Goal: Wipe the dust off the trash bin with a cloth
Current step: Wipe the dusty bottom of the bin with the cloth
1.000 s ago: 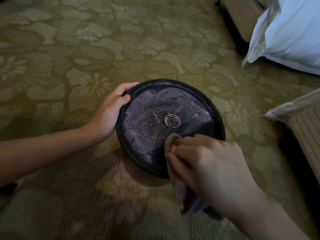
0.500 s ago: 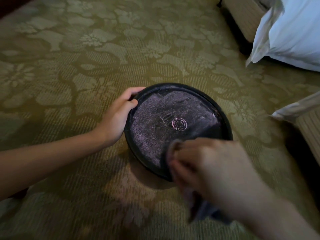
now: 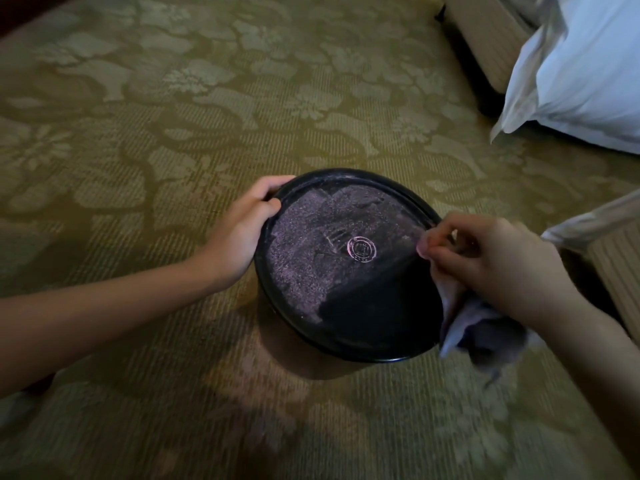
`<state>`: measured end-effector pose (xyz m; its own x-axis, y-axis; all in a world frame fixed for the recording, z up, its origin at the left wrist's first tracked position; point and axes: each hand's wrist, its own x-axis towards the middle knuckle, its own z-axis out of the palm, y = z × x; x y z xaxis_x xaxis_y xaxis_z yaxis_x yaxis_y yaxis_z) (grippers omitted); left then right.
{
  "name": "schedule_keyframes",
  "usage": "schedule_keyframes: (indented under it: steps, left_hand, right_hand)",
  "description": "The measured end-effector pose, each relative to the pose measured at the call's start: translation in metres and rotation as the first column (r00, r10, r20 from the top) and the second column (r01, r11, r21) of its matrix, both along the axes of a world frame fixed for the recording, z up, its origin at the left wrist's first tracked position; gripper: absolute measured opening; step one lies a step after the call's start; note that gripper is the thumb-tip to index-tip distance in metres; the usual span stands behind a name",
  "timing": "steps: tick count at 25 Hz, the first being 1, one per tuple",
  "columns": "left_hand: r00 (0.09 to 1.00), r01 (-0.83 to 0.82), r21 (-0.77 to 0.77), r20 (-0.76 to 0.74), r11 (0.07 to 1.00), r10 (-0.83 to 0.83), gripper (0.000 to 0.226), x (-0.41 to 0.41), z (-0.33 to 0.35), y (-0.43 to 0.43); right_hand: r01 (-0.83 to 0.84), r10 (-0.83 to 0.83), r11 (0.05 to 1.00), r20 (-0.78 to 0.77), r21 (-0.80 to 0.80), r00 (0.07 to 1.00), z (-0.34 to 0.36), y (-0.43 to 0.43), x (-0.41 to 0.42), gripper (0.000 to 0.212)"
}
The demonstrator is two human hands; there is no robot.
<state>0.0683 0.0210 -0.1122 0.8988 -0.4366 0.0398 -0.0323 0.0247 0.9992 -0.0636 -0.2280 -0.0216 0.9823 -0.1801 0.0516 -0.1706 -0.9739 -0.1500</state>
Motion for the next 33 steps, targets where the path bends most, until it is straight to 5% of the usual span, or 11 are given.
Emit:
schedule_keyframes:
  steps: [3, 7, 10, 13, 19, 22, 24, 28, 30, 33]
  left_hand:
    - [1.000, 0.003, -0.016, -0.006, 1.000, -0.003, 0.038, 0.000, -0.002, -0.001]
    - [1.000, 0.002, -0.053, -0.030, 0.999, -0.004, 0.039, 0.001, -0.005, -0.002]
    - [0.999, 0.007, -0.060, -0.036, 0.998, -0.009, 0.041, 0.001, -0.005, -0.003]
    - [0.999, -0.004, -0.060, -0.042, 0.998, 0.002, 0.039, 0.000, -0.003, -0.003]
    - [1.000, -0.003, -0.003, 0.004, 1.000, 0.003, 0.048, -0.001, -0.001, -0.001]
    - [1.000, 0.012, -0.001, 0.003, 1.000, -0.012, 0.047, -0.001, -0.004, -0.001]
    - [1.000, 0.009, -0.030, 0.000, 1.000, -0.009, 0.042, 0.000, -0.007, 0.000]
    - [1.000, 0.008, -0.048, -0.009, 0.999, -0.008, 0.038, 0.000, -0.007, -0.002]
    - [1.000, 0.003, -0.034, -0.025, 0.999, -0.004, 0.040, 0.000, -0.007, -0.001]
    - [0.999, 0.005, 0.010, -0.039, 1.000, -0.005, 0.043, 0.002, -0.005, 0.000]
  right_hand:
    - [-0.039, 0.039, 0.999, -0.019, -0.019, 0.999, -0.002, 0.016, -0.001, 0.014]
    - [-0.372, 0.378, 0.924, -0.062, 0.092, 0.924, -0.004, 0.092, -0.017, 0.018]
    - [-0.480, 0.480, 0.876, 0.010, 0.036, 0.877, -0.006, 0.106, -0.016, 0.007]
    - [-0.432, 0.432, 0.901, 0.009, 0.038, 0.902, -0.010, 0.088, -0.008, 0.015]
    - [0.052, -0.047, 0.995, 0.062, -0.090, 0.997, -0.010, 0.002, 0.016, 0.019]
    - [-0.042, 0.052, 0.988, 0.060, -0.148, 0.997, -0.011, 0.023, 0.005, 0.013]
    - [-0.226, 0.227, 0.973, 0.017, -0.046, 0.974, -0.009, 0.058, -0.003, 0.013]
    - [-0.556, 0.555, 0.829, 0.045, 0.049, 0.831, -0.009, 0.102, -0.013, 0.005]
    - [-0.519, 0.517, 0.854, 0.057, 0.029, 0.854, -0.011, 0.088, -0.003, 0.013]
    - [-0.236, 0.241, 0.969, 0.083, -0.068, 0.967, -0.018, 0.051, 0.016, 0.019]
